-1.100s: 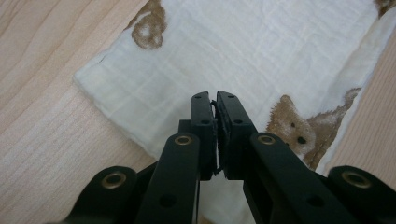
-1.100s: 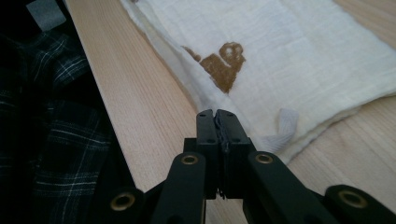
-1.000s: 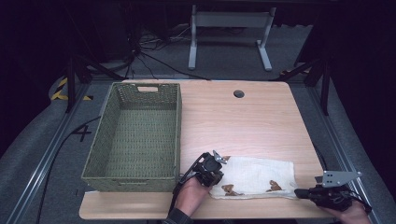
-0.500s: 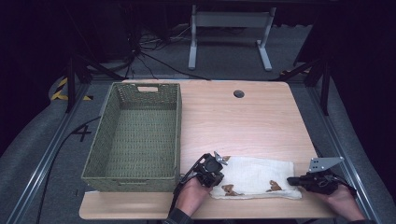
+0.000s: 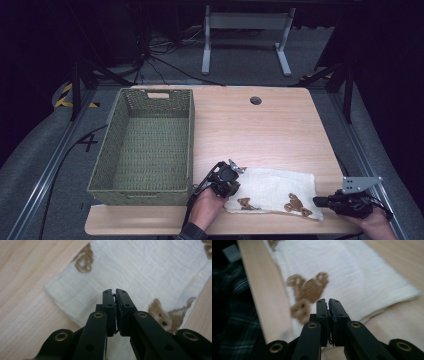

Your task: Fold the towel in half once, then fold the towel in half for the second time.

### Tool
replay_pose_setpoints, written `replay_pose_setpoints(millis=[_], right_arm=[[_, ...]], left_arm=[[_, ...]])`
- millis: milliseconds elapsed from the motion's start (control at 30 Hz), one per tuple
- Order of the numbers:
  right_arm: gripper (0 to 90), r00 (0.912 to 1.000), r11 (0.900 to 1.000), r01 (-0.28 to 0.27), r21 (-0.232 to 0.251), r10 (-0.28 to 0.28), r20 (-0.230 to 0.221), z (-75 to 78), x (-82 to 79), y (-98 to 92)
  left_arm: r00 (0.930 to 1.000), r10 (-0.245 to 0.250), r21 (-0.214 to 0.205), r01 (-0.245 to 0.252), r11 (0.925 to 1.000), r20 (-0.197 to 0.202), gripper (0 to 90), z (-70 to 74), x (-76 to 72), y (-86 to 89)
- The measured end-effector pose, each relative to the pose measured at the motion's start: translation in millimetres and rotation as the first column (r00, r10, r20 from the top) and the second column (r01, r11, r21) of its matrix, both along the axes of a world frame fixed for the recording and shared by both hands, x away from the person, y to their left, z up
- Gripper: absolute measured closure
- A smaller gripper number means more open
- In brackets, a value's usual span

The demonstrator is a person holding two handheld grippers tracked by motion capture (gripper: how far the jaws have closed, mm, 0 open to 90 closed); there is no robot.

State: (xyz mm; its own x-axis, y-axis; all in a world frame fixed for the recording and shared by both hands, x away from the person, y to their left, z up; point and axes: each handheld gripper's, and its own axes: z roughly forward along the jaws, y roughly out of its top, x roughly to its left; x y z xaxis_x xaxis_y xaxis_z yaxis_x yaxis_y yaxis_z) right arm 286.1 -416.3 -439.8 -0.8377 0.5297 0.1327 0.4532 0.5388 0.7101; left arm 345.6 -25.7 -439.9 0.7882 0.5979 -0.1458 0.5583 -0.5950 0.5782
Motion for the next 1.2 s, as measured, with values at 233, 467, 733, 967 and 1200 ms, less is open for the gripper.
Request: replay_pose_setpoints(millis=[233,467,733,967,1200], right_arm=[[74.8,0.9879,0.9899,0.14,-0.023,-0.138,0.071,6.5,30.8,3.6],[70.8,0.971,0.9713,0.235,-0.034,-0.234,0.051,2.1,61.1,-9.5],[71.8,0.9785,0.9771,0.205,-0.056,-0.206,-0.01,-12.0,78.1,-4.6],[85.9,0.9834,0.9803,0.181,-0.08,-0.181,0.0,-11.4,76.0,-3.3],[86.2,0.9775,0.9702,0.209,-0.122,-0.205,0.052,-9.7,81.8,-2.4]], left_arm=[[0.9941,0.095,-0.012,-0.095,0.9954,0.053,80.0,6.2,16.6,0.7],[0.9876,0.138,0.006,-0.139,0.9903,0.075,72.1,5.5,33.1,1.7],[0.9818,0.174,0.003,-0.175,0.9846,0.077,62.9,1.0,43.9,5.3],[0.9791,0.189,0.008,-0.19,0.9817,0.075,58.9,-3.7,46.6,6.7],[0.982,0.18,0.032,-0.182,0.9829,0.059,58.1,-10.9,48.7,2.5]])
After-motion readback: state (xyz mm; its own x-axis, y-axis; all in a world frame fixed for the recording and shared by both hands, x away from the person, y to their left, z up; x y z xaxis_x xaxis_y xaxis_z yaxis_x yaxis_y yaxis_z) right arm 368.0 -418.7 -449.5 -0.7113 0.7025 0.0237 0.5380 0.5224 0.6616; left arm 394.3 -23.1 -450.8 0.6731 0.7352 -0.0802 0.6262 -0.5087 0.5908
